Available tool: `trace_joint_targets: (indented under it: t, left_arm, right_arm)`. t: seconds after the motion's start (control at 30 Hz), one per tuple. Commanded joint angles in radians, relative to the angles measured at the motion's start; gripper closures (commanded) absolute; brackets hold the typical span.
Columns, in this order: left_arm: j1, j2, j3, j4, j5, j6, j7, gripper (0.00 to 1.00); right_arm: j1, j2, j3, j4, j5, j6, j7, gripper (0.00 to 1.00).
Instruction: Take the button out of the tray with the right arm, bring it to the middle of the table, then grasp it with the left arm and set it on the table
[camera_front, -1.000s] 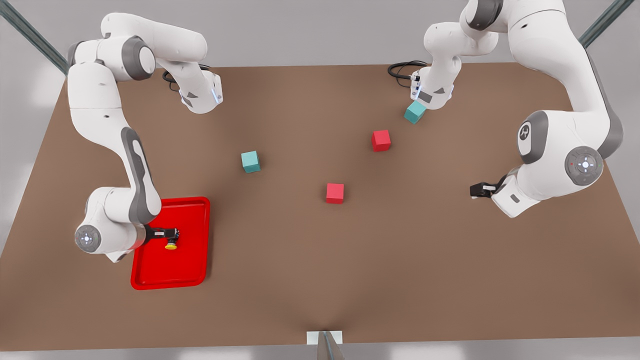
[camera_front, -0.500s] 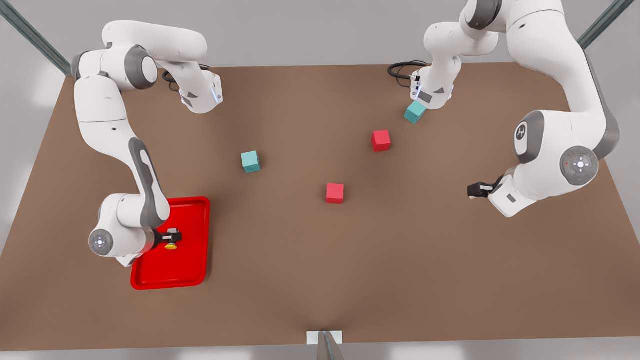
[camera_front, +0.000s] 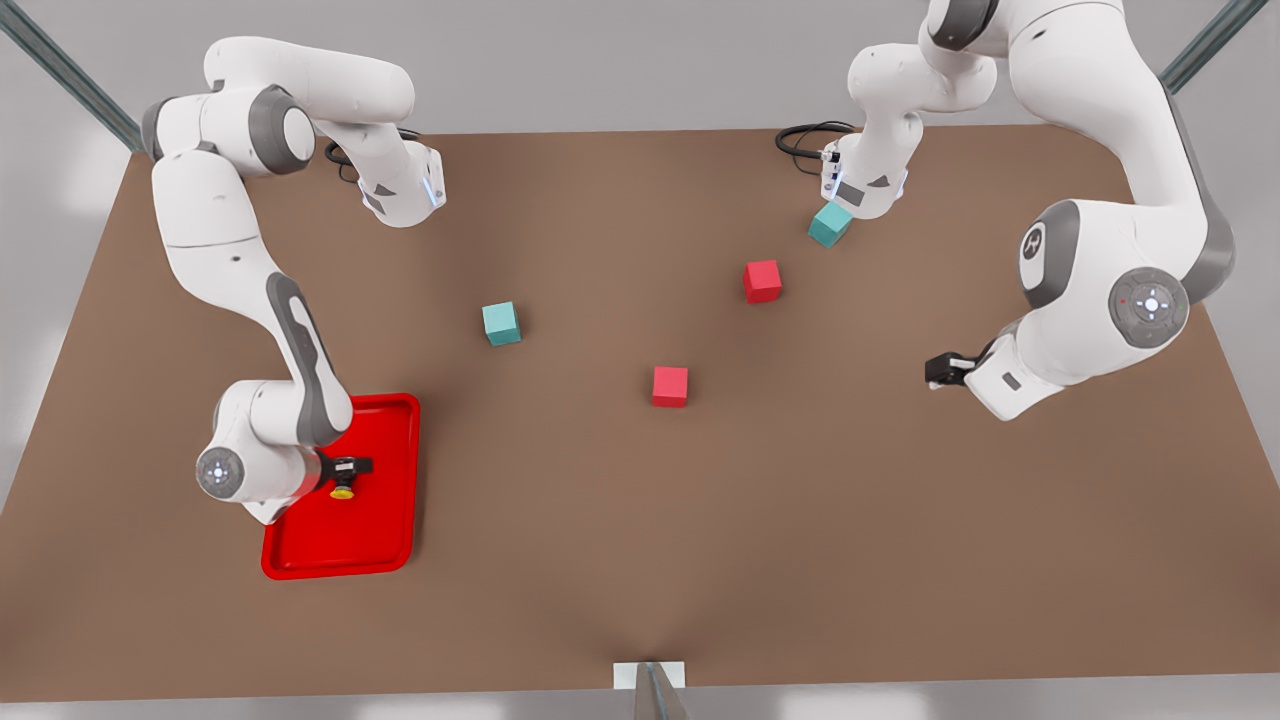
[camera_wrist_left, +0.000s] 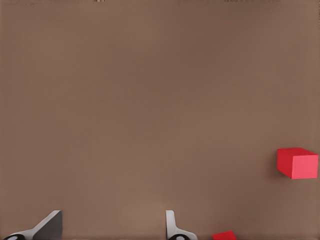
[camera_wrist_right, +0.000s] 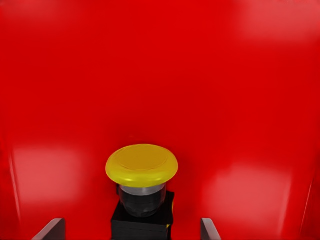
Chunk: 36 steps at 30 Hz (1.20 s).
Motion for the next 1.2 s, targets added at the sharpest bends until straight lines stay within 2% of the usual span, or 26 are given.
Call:
trace_joint_targets:
  t: [0.0, 0.1, 0.3, 0.37, 0.57, 0.73, 0.77, 0.9, 0.97, 1.17]
  left_arm:
    - [0.002, -0.008, 0.001, 0.001, -0.001, 0.004, -0.021, 0.00]
    - [0.011, -0.009, 0.004, 0.000, -0.001, 0.010, 0.016, 0.00]
    - [-0.025, -0.009, -0.001, 0.001, 0.064, 0.008, -0.035, 0.00]
    - [-0.030, -0.011, -0.001, 0.001, 0.062, 0.004, -0.041, 0.00]
    - [-0.033, -0.016, 0.001, 0.001, 0.067, 0.002, -0.046, 0.00]
    - [-0.047, 0.004, 0.004, 0.047, 0.057, -0.030, -0.059, 0.00]
    - [-0.048, 0.004, 0.004, 0.047, 0.060, -0.028, -0.059, 0.00]
    - [-0.050, 0.000, 0.002, 0.046, 0.065, -0.016, -0.050, 0.00]
    - [-0.051, 0.007, 0.004, 0.063, 0.060, -0.024, -0.052, 0.00]
    - [-0.038, 0.006, 0.006, 0.069, 0.056, -0.047, -0.043, 0.00]
  right_arm:
    - [0.009, -0.014, -0.001, -0.003, 0.001, 0.017, -0.013, 0.00]
    - [0.010, -0.045, -0.001, -0.100, -0.019, 0.139, -0.013, 0.00]
    - [0.006, -0.046, -0.001, -0.117, -0.021, 0.146, -0.018, 0.00]
    - [0.004, -0.045, -0.001, -0.117, -0.021, 0.145, -0.018, 0.19]
    - [0.004, -0.034, -0.001, -0.117, -0.022, 0.148, -0.018, 0.21]
    - [0.001, -0.030, -0.001, -0.117, -0.022, 0.169, -0.018, 0.33]
    - [0.000, -0.030, -0.001, -0.117, -0.022, 0.168, -0.018, 0.39]
    - [0.001, -0.034, -0.001, -0.117, -0.022, 0.160, -0.019, 0.51]
    - [0.001, -0.037, -0.001, -0.117, -0.022, 0.155, -0.019, 0.62]
    - [-0.002, -0.054, 0.000, -0.108, -0.022, 0.137, -0.013, 0.66]
